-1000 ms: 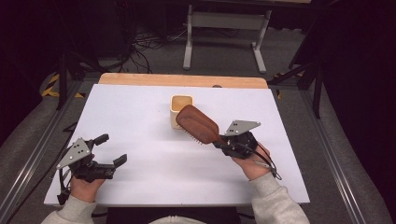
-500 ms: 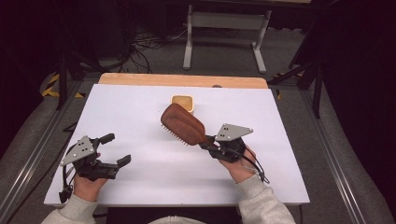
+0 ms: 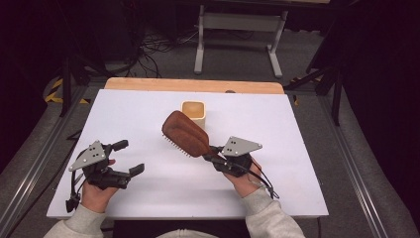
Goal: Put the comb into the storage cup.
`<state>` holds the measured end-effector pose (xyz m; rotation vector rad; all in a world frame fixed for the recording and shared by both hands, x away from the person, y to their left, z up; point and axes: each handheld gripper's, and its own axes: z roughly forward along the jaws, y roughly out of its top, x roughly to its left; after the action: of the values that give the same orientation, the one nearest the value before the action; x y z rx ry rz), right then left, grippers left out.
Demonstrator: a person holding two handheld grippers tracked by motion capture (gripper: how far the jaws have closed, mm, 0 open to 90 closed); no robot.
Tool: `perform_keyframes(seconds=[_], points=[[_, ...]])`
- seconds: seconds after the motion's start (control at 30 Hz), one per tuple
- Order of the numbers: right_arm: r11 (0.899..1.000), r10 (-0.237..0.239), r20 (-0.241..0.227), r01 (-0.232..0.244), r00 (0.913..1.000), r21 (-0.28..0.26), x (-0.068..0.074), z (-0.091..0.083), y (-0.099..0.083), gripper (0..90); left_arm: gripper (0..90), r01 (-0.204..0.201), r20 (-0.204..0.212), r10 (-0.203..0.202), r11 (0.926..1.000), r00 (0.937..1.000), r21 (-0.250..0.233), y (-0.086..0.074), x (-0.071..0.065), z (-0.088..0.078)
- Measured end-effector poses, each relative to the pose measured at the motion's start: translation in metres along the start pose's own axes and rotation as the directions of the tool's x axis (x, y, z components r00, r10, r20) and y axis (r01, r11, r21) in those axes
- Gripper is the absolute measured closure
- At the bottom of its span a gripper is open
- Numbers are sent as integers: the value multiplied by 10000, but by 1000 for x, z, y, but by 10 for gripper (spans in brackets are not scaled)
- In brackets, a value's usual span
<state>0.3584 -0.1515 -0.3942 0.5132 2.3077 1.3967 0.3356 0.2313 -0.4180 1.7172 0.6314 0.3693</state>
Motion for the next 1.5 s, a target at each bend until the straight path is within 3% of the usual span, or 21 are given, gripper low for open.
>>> perform_keyframes(seconds=[0.2, 0.5, 0.8, 0.93, 1.1, 1.33, 1.5], points=[[9999, -105, 27, 106, 9999, -80, 3, 3, -2, 719, 5, -153, 258, 151, 9998, 9996, 98, 10, -4, 9], [9999, -161, 37, 161, 9999, -56, 5, 4, -2, 718, 8, 40, 532, -48, 9999, 9986, 154, 23, -10, 26], [9998, -183, 67, 184, 9998, -60, 6, 4, -2, 718, 8, -83, 663, 66, 9997, 9978, 246, 37, -16, 43], [9998, -171, 55, 171, 9998, -69, 5, 4, -2, 718, 7, 230, 848, -270, 9986, 9960, 475, 43, -19, 54], [9999, -160, 108, 160, 9998, -14, 6, 5, -3, 718, 7, 179, 794, -231, 9976, 9966, 662, 47, -22, 61], [9998, -213, 131, 214, 9997, -9, 6, 5, -3, 718, 14, 311, 1035, -384, 9970, 9939, 711, 54, -27, 72], [9997, -234, 191, 233, 9995, 53, 7, 5, -3, 718, 18, 93, 1082, -195, 9955, 9939, 939, 58, -31, 81]])
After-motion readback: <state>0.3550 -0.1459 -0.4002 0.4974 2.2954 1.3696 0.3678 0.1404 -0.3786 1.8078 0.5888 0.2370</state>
